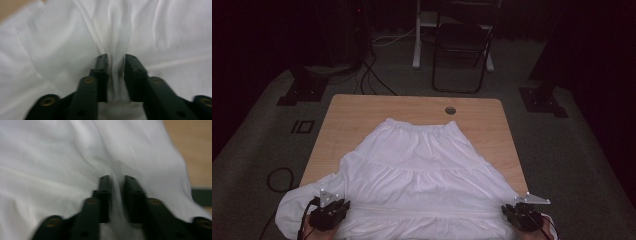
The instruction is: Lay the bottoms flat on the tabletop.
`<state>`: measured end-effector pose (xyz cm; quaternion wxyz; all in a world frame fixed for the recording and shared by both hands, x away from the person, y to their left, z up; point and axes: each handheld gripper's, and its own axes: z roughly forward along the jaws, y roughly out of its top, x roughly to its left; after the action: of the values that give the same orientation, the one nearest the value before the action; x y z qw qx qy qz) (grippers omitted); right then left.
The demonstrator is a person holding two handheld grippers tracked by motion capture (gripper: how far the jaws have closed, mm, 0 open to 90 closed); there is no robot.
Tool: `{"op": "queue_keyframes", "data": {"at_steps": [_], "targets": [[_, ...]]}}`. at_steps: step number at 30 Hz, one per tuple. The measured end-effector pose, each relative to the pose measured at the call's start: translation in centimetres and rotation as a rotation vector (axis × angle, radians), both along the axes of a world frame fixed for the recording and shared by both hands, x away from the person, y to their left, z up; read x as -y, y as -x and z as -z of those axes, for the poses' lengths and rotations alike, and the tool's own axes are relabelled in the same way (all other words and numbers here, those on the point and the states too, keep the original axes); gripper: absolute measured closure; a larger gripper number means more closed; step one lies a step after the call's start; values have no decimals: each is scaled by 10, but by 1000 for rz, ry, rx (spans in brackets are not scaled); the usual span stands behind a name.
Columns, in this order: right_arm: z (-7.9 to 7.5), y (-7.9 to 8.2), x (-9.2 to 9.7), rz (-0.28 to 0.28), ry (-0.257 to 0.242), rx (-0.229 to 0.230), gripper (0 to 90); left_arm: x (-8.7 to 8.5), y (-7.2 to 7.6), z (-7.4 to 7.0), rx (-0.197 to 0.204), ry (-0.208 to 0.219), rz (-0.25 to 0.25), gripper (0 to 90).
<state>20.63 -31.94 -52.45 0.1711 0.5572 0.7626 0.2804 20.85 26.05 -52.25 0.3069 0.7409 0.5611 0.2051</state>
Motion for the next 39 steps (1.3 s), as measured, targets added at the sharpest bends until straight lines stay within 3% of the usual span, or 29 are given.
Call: {"op": "queue_keyframes", "data": {"at_steps": [4, 8, 11, 14, 19, 22, 24, 27, 28, 31, 34, 36, 39], "targets": [[-9, -12, -8, -22, -8, 60, 603, 0, -22, -6, 30, -28, -27, 619], [-8, -34, -17, -24, -2, 77, 552, -2, -48, 2, 5, -59, -55, 576], [-3, -49, -23, -32, 1, 74, 542, -4, -59, 11, -13, -88, -54, 571], [0, -56, -26, -37, 1, 73, 540, -6, -58, 14, 7, -80, -48, 587], [3, -73, -37, -67, -4, 88, 533, -11, -54, 13, 6, -110, -76, 823], [5, -80, -42, -79, 2, 86, 533, -19, -48, 13, 0, -83, -91, 851], [7, -83, -46, -87, 5, 80, 530, -24, -38, 12, -14, -116, -99, 853], [9, -85, -49, -99, 6, 74, 523, -26, -32, 11, -24, -130, -120, 853], [10, -86, -52, -118, 10, 67, 516, -29, -24, 10, -34, -142, -155, 854], [11, -86, -53, -135, 11, 66, 514, -33, -17, 9, -45, -140, -183, 853], [9, -88, -55, -142, 11, 80, 517, -33, -17, 4, 26, -86, -153, 760], [6, -90, -57, -142, 10, 94, 519, -29, -20, -2, 67, -83, -136, 689], [2, -96, -61, -148, 9, 116, 520, -18, -34, -8, 96, -72, -117, 613]]}}
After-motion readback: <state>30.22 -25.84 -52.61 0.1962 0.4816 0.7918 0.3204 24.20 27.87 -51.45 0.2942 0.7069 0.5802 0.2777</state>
